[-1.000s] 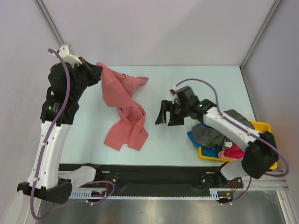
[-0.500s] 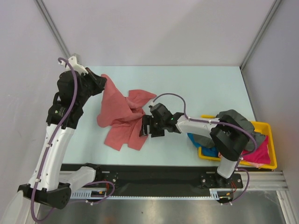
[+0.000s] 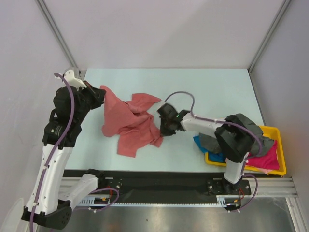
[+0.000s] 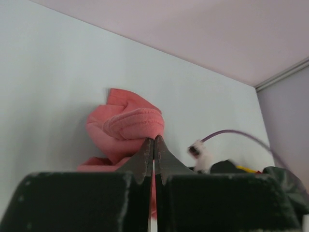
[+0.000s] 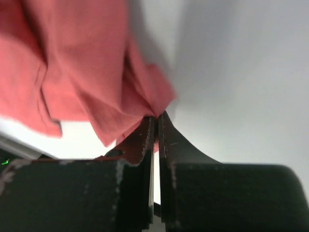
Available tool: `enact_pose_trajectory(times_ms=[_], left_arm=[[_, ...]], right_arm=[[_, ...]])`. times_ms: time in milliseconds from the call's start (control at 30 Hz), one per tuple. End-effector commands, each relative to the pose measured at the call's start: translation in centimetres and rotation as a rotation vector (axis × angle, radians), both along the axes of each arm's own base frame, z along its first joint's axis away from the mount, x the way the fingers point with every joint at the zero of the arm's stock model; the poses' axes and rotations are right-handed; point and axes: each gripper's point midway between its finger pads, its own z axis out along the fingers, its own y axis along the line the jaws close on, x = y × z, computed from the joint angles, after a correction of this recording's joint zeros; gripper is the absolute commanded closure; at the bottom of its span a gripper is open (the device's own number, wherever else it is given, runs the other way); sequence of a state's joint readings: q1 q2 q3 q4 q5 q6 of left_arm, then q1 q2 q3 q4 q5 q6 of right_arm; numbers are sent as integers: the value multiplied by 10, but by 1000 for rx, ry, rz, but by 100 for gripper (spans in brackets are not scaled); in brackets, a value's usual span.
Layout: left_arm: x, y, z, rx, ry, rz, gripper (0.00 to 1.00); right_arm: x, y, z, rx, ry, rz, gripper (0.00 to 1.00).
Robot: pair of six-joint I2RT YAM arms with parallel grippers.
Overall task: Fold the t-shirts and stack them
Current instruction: Flatten the tshirt out
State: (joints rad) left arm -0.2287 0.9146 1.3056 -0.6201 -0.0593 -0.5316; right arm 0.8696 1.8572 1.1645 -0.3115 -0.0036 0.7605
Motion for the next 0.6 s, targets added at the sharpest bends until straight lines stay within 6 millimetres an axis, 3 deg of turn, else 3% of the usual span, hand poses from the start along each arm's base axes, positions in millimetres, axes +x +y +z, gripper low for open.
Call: enact_pose_trajectory(times_ms=[0,33,67,133,167,233,267,300,333,367,400,433,467,500,533,567], left_arm=[[-8,16,-20,70,39,52,100],[-7,18,-41,87,80,60,100],[-6,20,-49,86,85,69,100],[-3,24,-68,91,114,87,100],[0,25,-88,99,149,94,100],[7,28,-112,109,200,118,99],[10,32,-129,116,238,139,97],[13,34,-139,129,267,151,76],[14,47,-154,169,322,213,56],[13,52,-160,189,351,244,30],[12,58,-164,208,380,274,20],[7,68,-161,235,399,323,15],[4,70,-159,242,404,328,12],[2,69,-157,237,404,327,10],[-3,67,-154,219,406,319,10],[-5,49,-154,187,408,242,14]], right_arm=[[45,-98,79,-215,-126,-30,100],[70,-129,109,-234,-157,-95,100],[65,-154,117,-278,-122,-75,100],[83,-185,144,-276,-176,-65,100],[103,-206,159,-254,-215,-120,100],[126,-226,167,-277,-265,-145,100],[145,-237,180,-276,-310,-187,86],[154,-238,182,-277,-320,-192,62],[160,-239,168,-291,-271,-197,26],[171,-236,190,-284,-307,-218,22],[172,-235,186,-297,-274,-224,20],[165,-234,190,-302,-254,-219,18],[160,-225,194,-296,-261,-190,11],[150,-222,192,-299,-251,-172,10],[138,-221,203,-287,-276,-169,10],[127,-216,204,-255,-268,-170,11]])
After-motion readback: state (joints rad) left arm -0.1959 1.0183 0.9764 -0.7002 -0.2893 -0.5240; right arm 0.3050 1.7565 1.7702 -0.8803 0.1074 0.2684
